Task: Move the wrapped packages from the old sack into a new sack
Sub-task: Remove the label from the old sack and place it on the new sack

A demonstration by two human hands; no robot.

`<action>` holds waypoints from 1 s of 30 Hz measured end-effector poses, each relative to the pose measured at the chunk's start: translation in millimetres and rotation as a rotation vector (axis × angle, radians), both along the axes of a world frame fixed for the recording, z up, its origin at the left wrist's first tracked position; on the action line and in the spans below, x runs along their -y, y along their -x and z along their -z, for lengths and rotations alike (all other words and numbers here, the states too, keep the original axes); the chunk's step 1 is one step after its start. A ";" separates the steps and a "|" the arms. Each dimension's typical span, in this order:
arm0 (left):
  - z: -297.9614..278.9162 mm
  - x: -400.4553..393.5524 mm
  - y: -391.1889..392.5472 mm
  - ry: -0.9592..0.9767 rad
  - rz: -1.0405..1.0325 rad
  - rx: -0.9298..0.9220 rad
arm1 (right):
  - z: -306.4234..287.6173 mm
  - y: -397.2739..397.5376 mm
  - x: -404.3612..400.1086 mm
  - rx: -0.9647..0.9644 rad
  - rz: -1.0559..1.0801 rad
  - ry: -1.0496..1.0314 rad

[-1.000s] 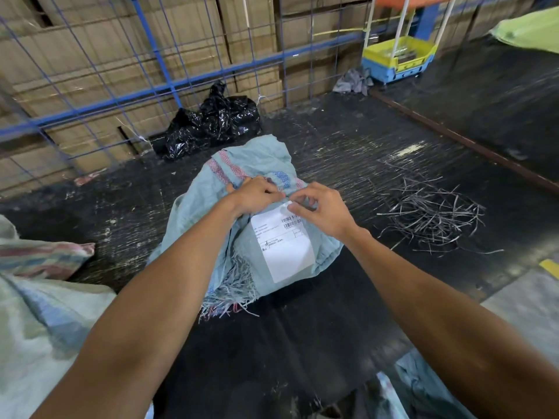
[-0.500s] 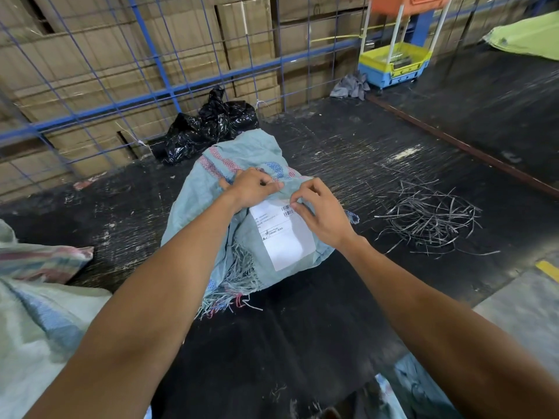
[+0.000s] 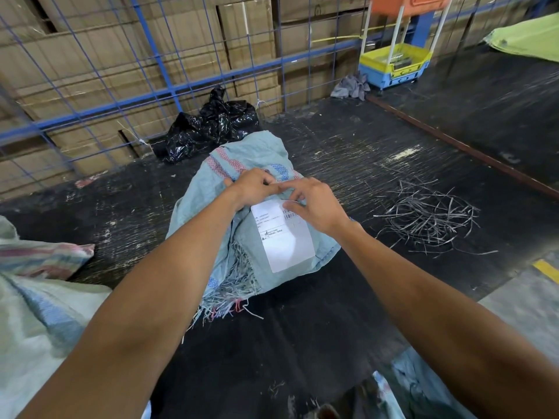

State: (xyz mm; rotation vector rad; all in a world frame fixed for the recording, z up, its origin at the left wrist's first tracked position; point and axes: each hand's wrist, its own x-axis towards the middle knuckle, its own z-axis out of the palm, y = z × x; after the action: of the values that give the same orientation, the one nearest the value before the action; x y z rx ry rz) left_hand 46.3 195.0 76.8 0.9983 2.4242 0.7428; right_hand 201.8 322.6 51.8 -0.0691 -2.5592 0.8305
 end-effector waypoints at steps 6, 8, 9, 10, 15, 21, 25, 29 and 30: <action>-7.4 3.6 1.8 -0.077 -0.065 -0.156 | 8.3 -6.2 0.6 -0.210 -0.008 -0.127; -2.7 3.7 8.6 -0.091 -0.089 -0.163 | 8.3 -11.4 -0.3 -0.279 -0.006 -0.139; -0.5 3.4 9.5 -0.098 -0.092 -0.184 | 8.7 -13.0 -1.1 -0.290 0.006 -0.146; 0.3 2.9 11.1 -0.110 -0.098 -0.189 | 7.5 -12.8 -1.8 -0.286 0.028 -0.149; -3.6 0.2 11.3 -0.078 -0.133 -0.122 | -3.9 -9.0 -2.9 -0.170 0.116 0.001; -10.3 -3.2 6.1 -0.035 -0.137 -0.113 | -6.1 -5.1 8.6 -0.140 0.124 -0.090; -8.2 -0.4 4.1 -0.074 -0.100 -0.036 | -6.8 0.7 9.5 -0.180 0.084 -0.305; -16.3 8.5 -6.0 -0.162 0.059 -0.030 | -5.1 2.5 7.1 -0.166 0.179 -0.365; -15.2 12.9 -5.9 -0.168 0.091 -0.053 | -5.0 2.4 5.2 -0.132 0.206 -0.340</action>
State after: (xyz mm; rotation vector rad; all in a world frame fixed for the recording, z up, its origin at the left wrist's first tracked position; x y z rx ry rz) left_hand 52.2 182.1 92.1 1.1986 2.3738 0.9102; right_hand 199.4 317.4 56.8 -0.1626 -2.4789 0.3073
